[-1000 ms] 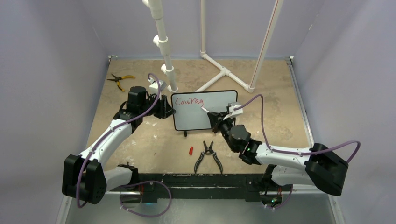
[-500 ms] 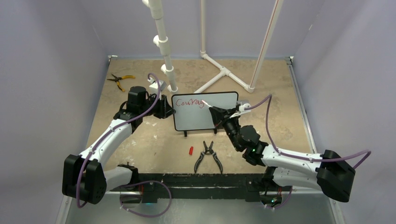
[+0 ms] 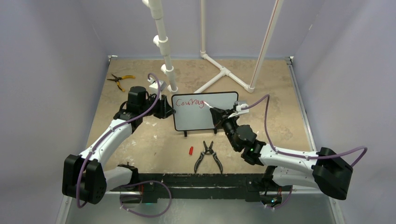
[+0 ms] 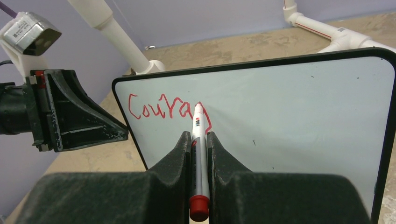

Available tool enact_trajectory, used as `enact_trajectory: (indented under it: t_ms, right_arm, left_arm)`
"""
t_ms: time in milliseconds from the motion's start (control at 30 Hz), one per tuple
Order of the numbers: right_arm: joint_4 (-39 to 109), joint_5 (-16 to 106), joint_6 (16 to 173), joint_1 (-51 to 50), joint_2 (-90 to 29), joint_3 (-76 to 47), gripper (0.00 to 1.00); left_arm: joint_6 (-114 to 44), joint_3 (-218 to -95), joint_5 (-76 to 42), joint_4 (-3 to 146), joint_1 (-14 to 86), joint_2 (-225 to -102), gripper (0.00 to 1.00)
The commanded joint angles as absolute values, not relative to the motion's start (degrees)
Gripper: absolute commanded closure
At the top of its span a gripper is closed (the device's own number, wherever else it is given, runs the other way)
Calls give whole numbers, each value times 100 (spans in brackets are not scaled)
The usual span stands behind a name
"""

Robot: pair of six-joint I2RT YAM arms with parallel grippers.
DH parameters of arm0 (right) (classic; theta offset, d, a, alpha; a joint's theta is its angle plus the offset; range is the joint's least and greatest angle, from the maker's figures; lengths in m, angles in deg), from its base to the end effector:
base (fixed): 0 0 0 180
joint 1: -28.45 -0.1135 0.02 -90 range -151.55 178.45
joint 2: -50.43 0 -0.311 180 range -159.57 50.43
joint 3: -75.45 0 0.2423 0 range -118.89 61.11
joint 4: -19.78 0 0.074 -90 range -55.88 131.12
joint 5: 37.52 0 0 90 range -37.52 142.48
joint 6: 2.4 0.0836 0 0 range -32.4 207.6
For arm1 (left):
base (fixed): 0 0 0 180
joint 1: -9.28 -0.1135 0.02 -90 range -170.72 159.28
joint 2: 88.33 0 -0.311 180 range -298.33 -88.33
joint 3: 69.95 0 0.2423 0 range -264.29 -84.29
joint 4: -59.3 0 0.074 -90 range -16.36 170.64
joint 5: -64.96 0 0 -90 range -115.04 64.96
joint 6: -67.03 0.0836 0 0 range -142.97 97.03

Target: Write a sentence on the whiteboard

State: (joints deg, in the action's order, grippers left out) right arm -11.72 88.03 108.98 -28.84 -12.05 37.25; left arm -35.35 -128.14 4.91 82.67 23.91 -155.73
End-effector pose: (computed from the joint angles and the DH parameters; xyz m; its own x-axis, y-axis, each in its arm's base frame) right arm 0.1695 0.1740 0.3075 -0.0727 0.4357 -0.8972 -0.3720 0.8228 0.4297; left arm 0.2440 -0.1068 0.2830 -0.6431 -0.0241 -0.7654 0.4996 0.7442 -0.4432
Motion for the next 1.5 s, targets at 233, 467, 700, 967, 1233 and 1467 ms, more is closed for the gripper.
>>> enact_trajectory:
  t_ms: [233, 467, 700, 967, 1233, 1467]
  right_arm:
    - [-1208, 9097, 10816, -2802, -1272, 3714, 100]
    - [-1145, 9131, 10863, -2780, -1320, 3729, 100]
    - [-940, 9193, 11014, -2780, -1208, 3814, 100]
    - [-873, 9388, 10884, -2780, -1027, 3811, 100]
    - [-1135, 9316, 10684, -2774, -1092, 3702, 100]
    - [-1356, 9141, 10577, -2775, -1259, 3603, 100]
  left_arm:
    - [-3422, -12824, 493, 8209, 2351, -15556, 76]
    - [-3422, -12823, 491, 8207, 2351, -15557, 76]
    - [-3427, -12823, 494, 8208, 2351, -15557, 76]
    - [-3432, -12824, 504, 8203, 2351, -15557, 76]
    - [-3431, -12823, 508, 8203, 2351, -15566, 76]
    - [-3424, -12824, 506, 8198, 2351, -15566, 76]
